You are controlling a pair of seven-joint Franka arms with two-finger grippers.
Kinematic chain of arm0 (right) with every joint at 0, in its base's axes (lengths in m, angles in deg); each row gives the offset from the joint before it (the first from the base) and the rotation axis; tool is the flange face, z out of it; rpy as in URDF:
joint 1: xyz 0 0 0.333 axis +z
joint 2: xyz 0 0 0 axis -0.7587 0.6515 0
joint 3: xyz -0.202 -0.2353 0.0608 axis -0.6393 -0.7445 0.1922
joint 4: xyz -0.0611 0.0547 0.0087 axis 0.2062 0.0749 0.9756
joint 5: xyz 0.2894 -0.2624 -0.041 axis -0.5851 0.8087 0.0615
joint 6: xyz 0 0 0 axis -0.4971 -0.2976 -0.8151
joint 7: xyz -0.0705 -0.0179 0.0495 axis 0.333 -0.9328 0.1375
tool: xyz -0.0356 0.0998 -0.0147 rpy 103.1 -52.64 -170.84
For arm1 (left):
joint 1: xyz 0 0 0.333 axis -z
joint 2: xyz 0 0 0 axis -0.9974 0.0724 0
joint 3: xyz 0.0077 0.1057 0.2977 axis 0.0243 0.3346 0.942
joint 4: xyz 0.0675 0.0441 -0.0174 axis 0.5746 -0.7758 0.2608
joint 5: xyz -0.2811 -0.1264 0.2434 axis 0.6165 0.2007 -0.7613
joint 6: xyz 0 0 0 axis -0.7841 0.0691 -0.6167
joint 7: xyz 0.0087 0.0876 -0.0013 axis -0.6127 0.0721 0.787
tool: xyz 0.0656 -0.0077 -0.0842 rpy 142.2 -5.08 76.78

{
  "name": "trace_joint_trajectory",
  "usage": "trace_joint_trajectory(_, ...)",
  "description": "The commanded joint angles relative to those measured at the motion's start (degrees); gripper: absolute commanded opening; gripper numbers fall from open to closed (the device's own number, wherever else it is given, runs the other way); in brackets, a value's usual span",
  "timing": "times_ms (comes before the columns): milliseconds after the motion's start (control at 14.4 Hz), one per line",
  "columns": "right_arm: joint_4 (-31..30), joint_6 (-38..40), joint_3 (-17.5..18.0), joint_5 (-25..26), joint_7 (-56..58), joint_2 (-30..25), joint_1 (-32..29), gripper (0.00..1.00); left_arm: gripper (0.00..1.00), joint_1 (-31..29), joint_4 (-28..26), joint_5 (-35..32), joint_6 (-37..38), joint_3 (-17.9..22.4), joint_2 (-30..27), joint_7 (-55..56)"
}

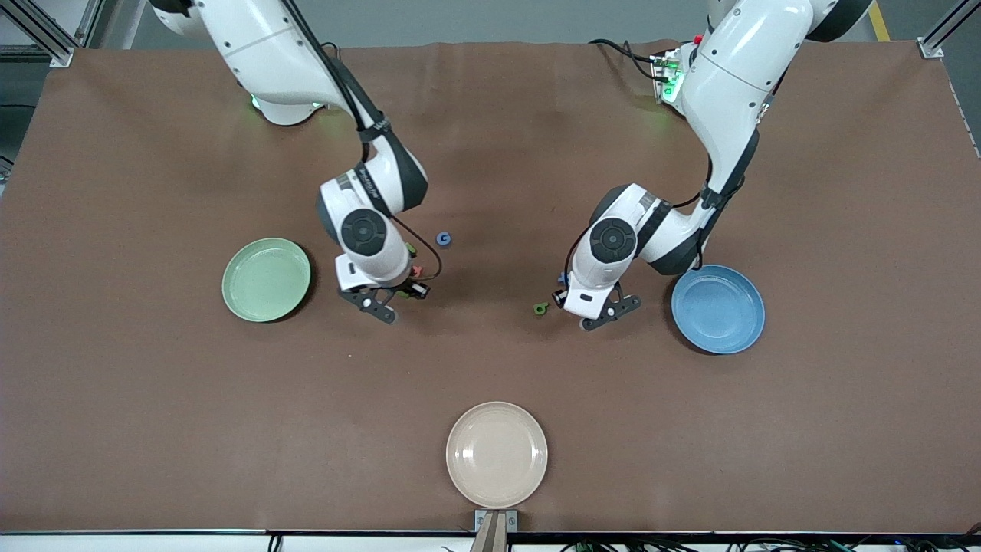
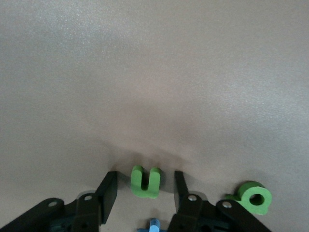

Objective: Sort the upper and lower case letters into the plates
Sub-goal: 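Grasp the green B with the right gripper while the left gripper grasps the u, then drop the B on the green plate while the left gripper drops u on blue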

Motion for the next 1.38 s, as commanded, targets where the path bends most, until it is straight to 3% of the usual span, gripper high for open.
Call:
trace_joint_trajectory(0,-8.5,1.0,0.8,0.1,9.4,-10.2,-5.4,0.0,0.48,0.4,-0.2,-1.4,-0.2,0.1,0.0,1.9)
trace_joint_trajectory(208,-16.7,0.6,0.7,0.5,18.5,-18.0,-10.0,0.0,0.33,0.4,-0.2,-1.4,-0.2,0.1,-0.2,1.7)
trace_joint_trajectory(415,-24.3,-0.2,0.7,5.3,23.6,-24.1,-15.0,0.0,0.17,0.2,-0.2,-1.4,-0.1,0.1,-1.0,1.8)
trace_joint_trajectory(623,-31.2,-3.9,0.7,6.3,31.6,-27.6,-21.5,0.0,0.13,-0.4,-0.3,-1.4,2.0,0.1,-4.0,1.2)
trace_joint_trajectory(969,-39.9,-17.4,0.7,6.3,38.2,-26.4,-26.9,0.0,0.13,-4.4,-1.8,-1.5,11.4,0.0,-11.0,-8.5)
trace_joint_trajectory(1316,-39.7,-23.4,1.0,6.3,38.3,-19.0,-27.4,0.01,0.13,-11.9,-8.3,-3.0,11.8,0.0,-16.7,-23.4)
